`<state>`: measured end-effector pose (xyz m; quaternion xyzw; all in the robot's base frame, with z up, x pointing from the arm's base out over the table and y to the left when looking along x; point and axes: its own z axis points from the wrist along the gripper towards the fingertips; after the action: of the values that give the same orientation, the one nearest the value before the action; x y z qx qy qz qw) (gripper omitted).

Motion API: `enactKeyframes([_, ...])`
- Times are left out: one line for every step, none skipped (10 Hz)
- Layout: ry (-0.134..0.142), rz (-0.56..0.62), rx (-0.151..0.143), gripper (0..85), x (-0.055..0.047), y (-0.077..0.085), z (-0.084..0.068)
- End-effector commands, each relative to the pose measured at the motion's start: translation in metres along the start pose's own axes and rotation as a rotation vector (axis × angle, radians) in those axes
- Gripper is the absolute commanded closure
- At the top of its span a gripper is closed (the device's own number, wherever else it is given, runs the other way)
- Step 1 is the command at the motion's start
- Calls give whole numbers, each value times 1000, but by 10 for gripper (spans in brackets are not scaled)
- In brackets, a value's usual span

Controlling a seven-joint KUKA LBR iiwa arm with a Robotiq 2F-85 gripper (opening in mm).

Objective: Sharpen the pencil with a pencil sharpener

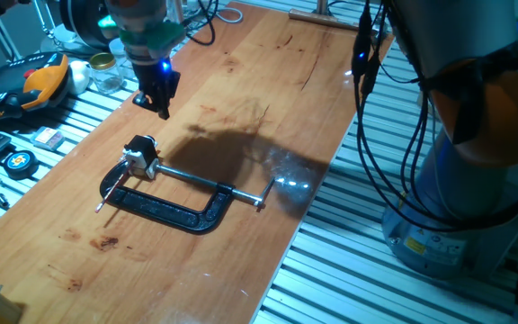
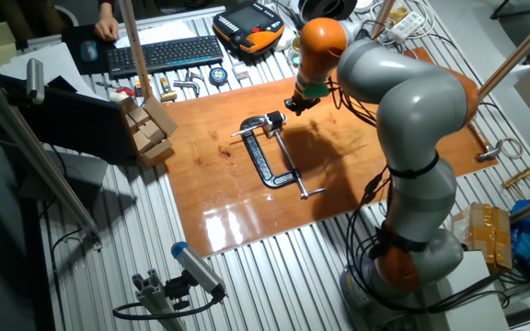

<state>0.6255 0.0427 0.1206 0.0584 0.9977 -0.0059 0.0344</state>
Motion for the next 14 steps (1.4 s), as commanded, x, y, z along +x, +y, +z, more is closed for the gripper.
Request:
enactKeyframes([2, 10, -5, 850, -2, 0, 3])
enactKeyframes([9, 35, -21, 850, -3, 0, 6])
enactKeyframes([14, 47, -30, 850, -3, -1, 8])
enactKeyframes([14, 56, -30, 850, -3, -1, 9])
enactKeyframes([15, 62, -26, 850, -3, -1, 11])
enactKeyframes([16, 82, -32, 850, -2, -1, 14])
enactKeyframes([14, 84, -37, 850, -2, -4, 18])
enactKeyframes([13, 86, -40, 850, -3, -5, 22])
enactKeyframes([11, 93, -41, 850, -3, -4, 26])
enactKeyframes([11, 116, -36, 850, -4, -2, 31])
enactKeyframes([11, 138, -36, 850, -4, 0, 33])
enactKeyframes([16, 159, -41, 850, -5, 1, 35])
enactKeyframes([16, 172, -41, 850, -5, 1, 36])
enactKeyframes([17, 196, -41, 850, -4, 1, 37])
